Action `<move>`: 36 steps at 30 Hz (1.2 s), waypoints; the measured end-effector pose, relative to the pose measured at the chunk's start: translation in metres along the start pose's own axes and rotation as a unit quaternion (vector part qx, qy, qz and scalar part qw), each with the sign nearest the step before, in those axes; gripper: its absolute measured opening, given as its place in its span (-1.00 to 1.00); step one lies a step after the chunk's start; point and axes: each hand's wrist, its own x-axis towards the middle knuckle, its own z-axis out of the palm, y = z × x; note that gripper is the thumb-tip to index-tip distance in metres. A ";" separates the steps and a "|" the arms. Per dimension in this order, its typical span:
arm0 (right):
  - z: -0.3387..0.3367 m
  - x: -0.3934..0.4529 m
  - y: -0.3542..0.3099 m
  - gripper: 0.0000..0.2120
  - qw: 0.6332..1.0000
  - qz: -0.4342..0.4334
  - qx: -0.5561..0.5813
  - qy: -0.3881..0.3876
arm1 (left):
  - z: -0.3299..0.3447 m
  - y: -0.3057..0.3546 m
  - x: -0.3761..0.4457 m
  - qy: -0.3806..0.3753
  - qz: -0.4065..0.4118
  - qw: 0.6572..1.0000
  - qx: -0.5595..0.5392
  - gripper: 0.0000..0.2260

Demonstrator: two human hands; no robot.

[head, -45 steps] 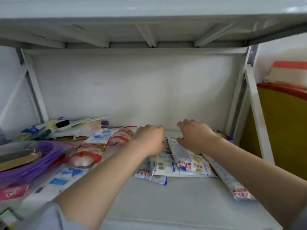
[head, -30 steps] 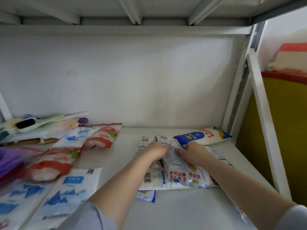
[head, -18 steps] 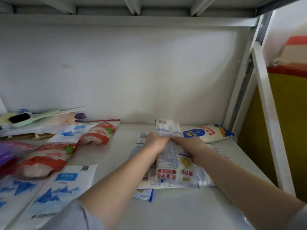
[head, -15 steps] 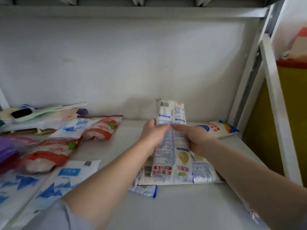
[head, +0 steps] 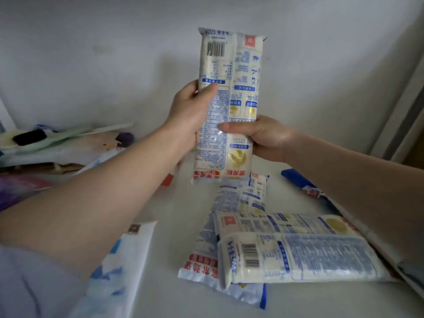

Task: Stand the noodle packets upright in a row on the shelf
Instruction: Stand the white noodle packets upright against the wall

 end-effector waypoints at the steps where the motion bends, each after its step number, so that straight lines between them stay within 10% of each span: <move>1: -0.003 0.011 0.003 -0.56 1.000 -0.007 -0.002 0.001 | -0.004 -0.004 0.010 -0.003 0.007 1.000 0.008 -0.79; 24: -0.028 0.147 0.053 -0.55 0.993 -0.018 -0.052 0.100 | -0.038 -0.069 0.127 -0.013 -0.001 1.000 0.000 -0.76; 36: -0.047 0.159 -0.028 -0.57 0.982 -0.106 -0.072 0.136 | -0.033 -0.037 0.162 -0.041 0.014 0.998 0.052 -0.77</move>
